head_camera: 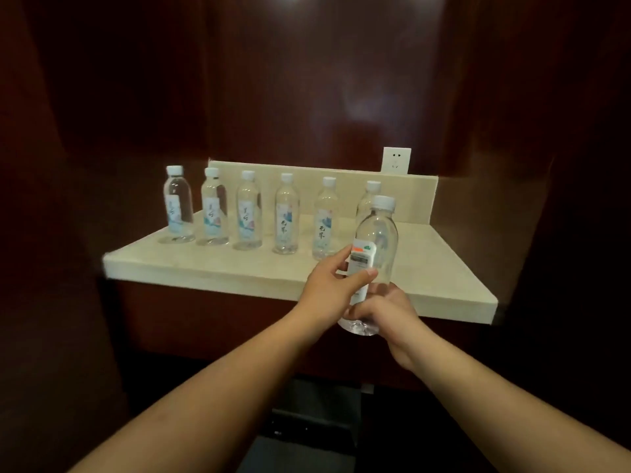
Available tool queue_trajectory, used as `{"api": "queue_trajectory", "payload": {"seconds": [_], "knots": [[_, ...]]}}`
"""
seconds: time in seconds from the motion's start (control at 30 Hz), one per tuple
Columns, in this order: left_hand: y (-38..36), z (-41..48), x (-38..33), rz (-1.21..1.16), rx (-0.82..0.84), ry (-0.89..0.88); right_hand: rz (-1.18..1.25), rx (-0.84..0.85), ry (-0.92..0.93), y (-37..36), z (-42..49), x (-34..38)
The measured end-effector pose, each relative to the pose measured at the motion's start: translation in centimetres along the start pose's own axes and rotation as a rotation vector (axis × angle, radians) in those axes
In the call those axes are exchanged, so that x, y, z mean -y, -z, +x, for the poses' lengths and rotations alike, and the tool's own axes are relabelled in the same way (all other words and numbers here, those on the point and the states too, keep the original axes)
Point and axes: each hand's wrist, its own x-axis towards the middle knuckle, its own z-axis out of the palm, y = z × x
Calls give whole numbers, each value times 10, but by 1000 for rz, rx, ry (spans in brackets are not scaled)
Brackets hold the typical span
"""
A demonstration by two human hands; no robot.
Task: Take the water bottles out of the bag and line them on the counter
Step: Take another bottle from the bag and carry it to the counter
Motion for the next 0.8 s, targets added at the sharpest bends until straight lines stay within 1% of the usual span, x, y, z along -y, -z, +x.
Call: {"api": "queue_trajectory", "payload": {"seconds": [0.2, 0.33, 0.43, 0.5, 0.57, 0.67, 0.8], "knots": [[-16, 79, 18, -5, 82, -48, -9, -219, 41, 23, 69, 0], [-41, 113, 31, 115, 91, -102, -95, -263, 40, 52, 94, -4], [-65, 132, 37, 124, 101, -128, -156, -305, 44, 79, 111, -4], [-82, 140, 41, 106, 98, -114, -188, -312, 53, 96, 122, -4], [-96, 150, 49, 94, 57, -95, -241, -310, 45, 108, 133, -5], [-112, 164, 59, 76, 2, -83, -242, -254, 25, 122, 149, -7], [-124, 175, 73, 199, -36, -77, -160, -217, 41, 132, 170, -18]]}}
